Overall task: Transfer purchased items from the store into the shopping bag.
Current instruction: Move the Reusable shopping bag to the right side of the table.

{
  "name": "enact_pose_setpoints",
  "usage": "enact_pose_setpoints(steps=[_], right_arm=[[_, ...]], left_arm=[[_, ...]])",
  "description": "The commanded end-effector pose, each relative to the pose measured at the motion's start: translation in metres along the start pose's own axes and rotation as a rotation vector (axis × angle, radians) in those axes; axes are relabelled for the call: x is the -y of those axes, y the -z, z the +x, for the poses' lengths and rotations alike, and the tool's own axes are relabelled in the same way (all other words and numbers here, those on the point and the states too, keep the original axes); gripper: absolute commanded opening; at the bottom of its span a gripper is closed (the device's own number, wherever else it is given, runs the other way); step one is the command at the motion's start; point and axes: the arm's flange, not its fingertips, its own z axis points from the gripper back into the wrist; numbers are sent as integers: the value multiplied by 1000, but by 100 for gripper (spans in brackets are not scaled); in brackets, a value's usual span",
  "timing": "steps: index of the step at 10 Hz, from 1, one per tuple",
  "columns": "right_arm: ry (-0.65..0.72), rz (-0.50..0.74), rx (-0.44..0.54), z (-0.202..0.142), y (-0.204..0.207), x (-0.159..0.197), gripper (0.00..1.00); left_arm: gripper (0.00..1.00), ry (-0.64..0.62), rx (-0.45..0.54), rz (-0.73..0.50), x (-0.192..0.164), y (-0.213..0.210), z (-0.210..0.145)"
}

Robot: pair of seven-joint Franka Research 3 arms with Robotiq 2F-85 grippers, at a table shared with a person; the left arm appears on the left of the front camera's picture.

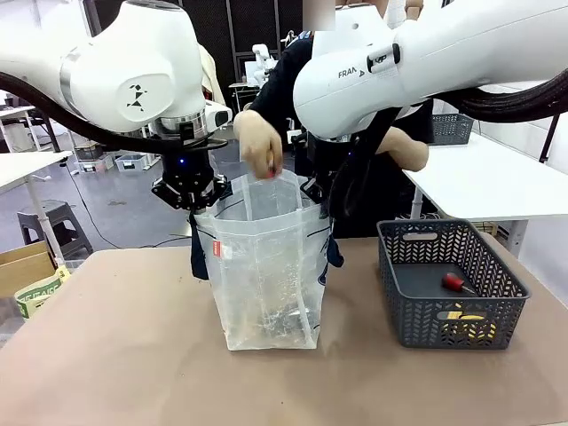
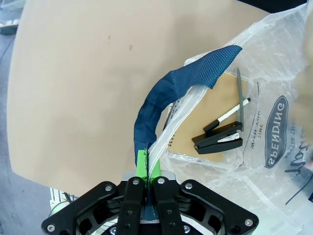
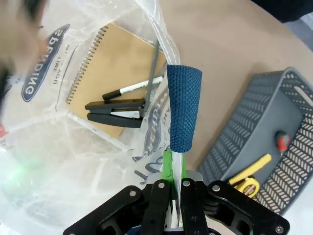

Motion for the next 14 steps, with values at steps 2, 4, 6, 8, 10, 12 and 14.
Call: enact_pose_setpoints(steps=[2,4,6,8,10,12,14], right_arm=[[-18,-23,39,-10,3,5,0],[-2,-1,6,-1,0,0,0],[-2,-1,6,-1,0,0,0],[-2,-1,6,-1,0,0,0],[-2,-1,6,-1,0,0,0],[-2,-1,6,-1,0,0,0],[-2,-1,6,-1,0,0,0]], left_arm=[[0,5,5,-20,-7,-3,1],[0,-1,-1,-2,0,0,0],[0,-1,-1,-2,0,0,0],[0,-1,-1,-2,0,0,0],[0,-1,-1,-2,0,0,0],[0,-1,-1,-2,0,0,0],[0,-1,-1,-2,0,0,0]])
